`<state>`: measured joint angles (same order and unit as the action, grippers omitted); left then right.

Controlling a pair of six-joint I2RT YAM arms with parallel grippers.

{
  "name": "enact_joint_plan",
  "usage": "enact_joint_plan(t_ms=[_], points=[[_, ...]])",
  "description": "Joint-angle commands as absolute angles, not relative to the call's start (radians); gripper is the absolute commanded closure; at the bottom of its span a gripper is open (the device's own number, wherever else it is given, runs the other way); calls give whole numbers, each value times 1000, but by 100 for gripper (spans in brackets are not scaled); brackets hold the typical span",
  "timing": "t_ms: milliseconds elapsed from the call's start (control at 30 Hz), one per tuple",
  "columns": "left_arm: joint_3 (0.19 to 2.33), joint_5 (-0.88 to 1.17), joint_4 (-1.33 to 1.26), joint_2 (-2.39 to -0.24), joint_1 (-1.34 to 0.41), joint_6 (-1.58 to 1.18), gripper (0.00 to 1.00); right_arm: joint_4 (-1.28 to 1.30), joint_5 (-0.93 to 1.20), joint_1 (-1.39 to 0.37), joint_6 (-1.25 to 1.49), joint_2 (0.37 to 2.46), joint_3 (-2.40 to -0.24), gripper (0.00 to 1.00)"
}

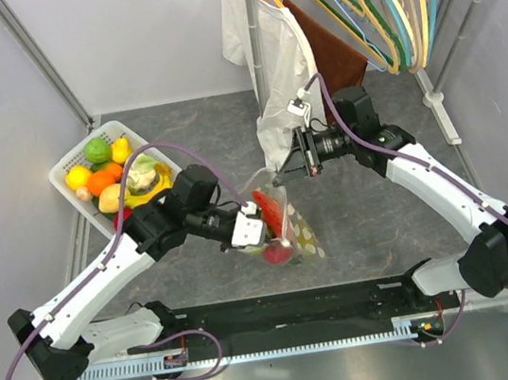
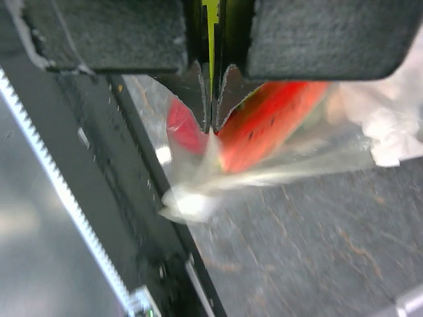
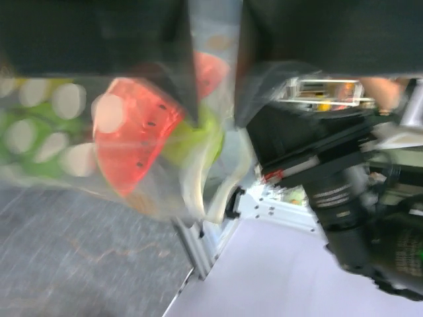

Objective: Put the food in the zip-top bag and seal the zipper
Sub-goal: Adjust the zipper food storage bag at the center of the board.

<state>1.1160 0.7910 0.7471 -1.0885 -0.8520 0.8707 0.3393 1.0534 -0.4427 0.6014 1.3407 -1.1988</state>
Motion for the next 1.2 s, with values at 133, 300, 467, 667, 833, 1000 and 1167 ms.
enact_joint_plan(t_ms=[133, 300, 467, 667, 833, 1000, 1167], points=[[1246, 802, 535, -1170, -868, 336, 98, 400, 950, -465, 421, 1365, -1342, 2], [1178, 707, 436, -1204, -867, 201, 98, 672, 807, -443, 116, 1246, -1324, 10], [1160, 667, 390, -1227, -845, 127, 98, 759, 720, -408, -60, 1057, -1220, 21], [1137, 650, 341, -1241, -793, 38, 98, 768, 774, -407, -94, 970, -1154, 27], [1120, 680, 325, -1215, -793, 41, 98, 791, 836, -408, -256, 959, -1132, 31], [1135, 681, 333, -1221, -793, 46, 98, 743, 841, -408, -318, 922, -1089, 43], [1140, 686, 330, -1233, -795, 38, 98, 690, 877, -414, -304, 897, -1055, 52]])
